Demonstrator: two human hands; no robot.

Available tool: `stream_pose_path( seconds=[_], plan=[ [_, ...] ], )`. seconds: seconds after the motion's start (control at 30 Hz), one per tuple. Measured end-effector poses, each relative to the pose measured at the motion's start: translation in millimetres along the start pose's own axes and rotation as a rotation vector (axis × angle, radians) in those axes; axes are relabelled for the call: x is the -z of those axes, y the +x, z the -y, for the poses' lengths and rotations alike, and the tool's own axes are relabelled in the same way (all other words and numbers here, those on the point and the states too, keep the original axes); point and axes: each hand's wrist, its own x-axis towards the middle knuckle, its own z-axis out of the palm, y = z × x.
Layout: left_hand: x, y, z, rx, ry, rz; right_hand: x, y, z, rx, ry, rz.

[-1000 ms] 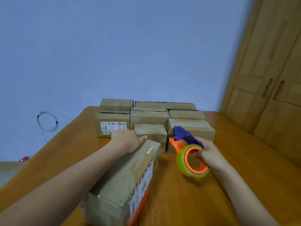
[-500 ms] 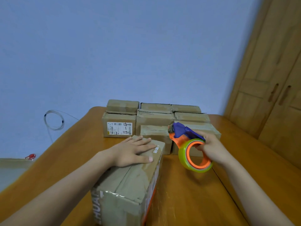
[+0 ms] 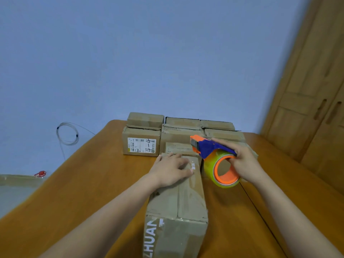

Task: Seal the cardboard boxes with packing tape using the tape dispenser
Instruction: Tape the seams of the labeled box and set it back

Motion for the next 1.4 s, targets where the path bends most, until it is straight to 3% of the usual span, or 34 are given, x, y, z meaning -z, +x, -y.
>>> stream_pose_path(
  seconds=[0.1, 0.17, 0.27, 0.43, 0.8, 1.07, 1.2, 1.4],
  plan=[
    [6.4, -1.9, -7.6, 0.034, -0.480, -0.403, 0.9, 2.0, 2.1, 0.027, -0.008, -0.030],
    [16.0, -4.6, -17.3, 0.087, -0.770, -0.518, 0.7, 2.6, 1.8, 0.043, -0.001, -0.048],
    [26.1, -9.4, -34.2, 0.095, -1.071, -0.351, -2.0, 4.2, -1.2, 0.053, 0.030, -0.068],
    [27.6, -7.2, -42.7, 0.107, -1.223, -0.216, -6.5, 4.1, -4.9, 0.072, 0.098, -0.096],
    [34.8, -3.7, -40.0, 0.117, -1.265, -0.069, -1.3, -1.3, -5.7, 0.096, 0.078, -0.074],
    [58.7, -12.0, -28.4, 0.044, -1.132, 0.106, 13.7, -1.0, -8.9, 0.125, 0.012, -0.156],
    [74.3, -13.1, -18.3, 0.088, -1.223, 0.086, 24.8, -2.8, -21.1, 0.114, -0.056, -0.229],
    [59.6, -6.5, -30.6, 0.217, -1.013, 0.160, 22.4, -3.9, -19.9, 0.174, -0.097, -0.234]
  ],
)
